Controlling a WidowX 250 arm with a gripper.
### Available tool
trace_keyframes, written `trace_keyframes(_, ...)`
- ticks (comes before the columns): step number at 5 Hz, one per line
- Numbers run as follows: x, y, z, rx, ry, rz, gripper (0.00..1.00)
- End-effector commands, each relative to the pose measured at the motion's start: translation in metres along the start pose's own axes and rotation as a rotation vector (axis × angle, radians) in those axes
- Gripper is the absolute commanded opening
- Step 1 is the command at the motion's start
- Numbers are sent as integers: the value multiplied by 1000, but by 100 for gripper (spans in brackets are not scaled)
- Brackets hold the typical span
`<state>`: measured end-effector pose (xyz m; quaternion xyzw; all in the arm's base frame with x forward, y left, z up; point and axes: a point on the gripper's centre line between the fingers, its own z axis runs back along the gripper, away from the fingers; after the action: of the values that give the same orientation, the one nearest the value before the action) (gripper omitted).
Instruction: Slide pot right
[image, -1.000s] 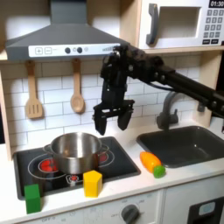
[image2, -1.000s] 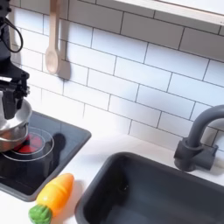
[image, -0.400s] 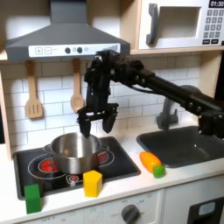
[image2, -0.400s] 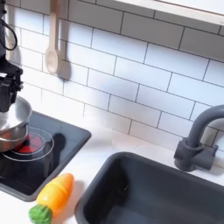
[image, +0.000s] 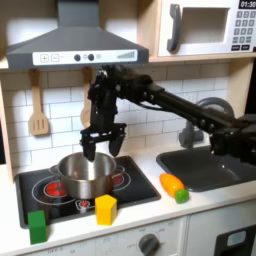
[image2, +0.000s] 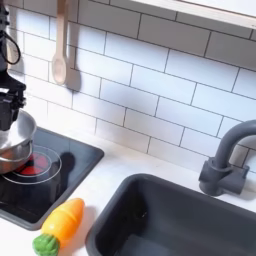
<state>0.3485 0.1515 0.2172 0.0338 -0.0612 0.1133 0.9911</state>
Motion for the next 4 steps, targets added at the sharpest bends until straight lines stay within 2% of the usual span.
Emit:
trace_keyframes(1,17,1,-18,13,16,11,100)
trace_keyframes(2,20,4,-29,19,33,14,100)
trace_keyframes(3,22,1,-37,7,38,-1,100)
trace_keyframes(4,24,4,-41,29,42,-3,100)
